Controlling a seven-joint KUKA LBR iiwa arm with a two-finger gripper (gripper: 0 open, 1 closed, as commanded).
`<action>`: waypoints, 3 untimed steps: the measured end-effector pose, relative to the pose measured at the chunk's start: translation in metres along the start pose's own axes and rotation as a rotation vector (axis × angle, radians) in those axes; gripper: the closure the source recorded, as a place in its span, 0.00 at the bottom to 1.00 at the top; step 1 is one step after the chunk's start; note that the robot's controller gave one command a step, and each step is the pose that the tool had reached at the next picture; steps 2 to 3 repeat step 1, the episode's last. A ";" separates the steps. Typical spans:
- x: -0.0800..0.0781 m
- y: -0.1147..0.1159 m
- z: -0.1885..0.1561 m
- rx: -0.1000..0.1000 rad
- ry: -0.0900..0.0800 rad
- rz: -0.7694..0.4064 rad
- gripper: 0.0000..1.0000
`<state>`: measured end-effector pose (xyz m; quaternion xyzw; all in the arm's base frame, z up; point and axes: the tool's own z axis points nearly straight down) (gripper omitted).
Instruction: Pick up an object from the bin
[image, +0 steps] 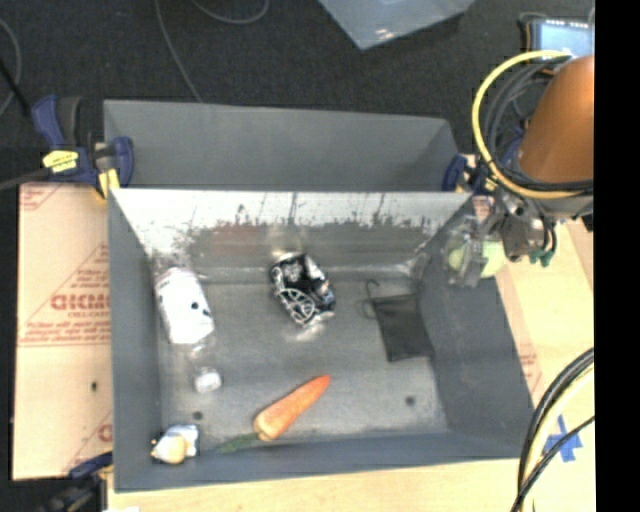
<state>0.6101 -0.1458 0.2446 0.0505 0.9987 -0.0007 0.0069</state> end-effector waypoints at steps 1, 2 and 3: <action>-0.001 0.018 -0.024 0.001 -0.007 -0.067 1.00; -0.001 0.018 -0.024 0.001 -0.007 -0.067 1.00; -0.001 0.018 -0.024 0.001 -0.007 -0.067 1.00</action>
Offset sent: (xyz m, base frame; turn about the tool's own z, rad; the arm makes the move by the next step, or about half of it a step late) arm 0.0000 0.0000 0.0000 0.0000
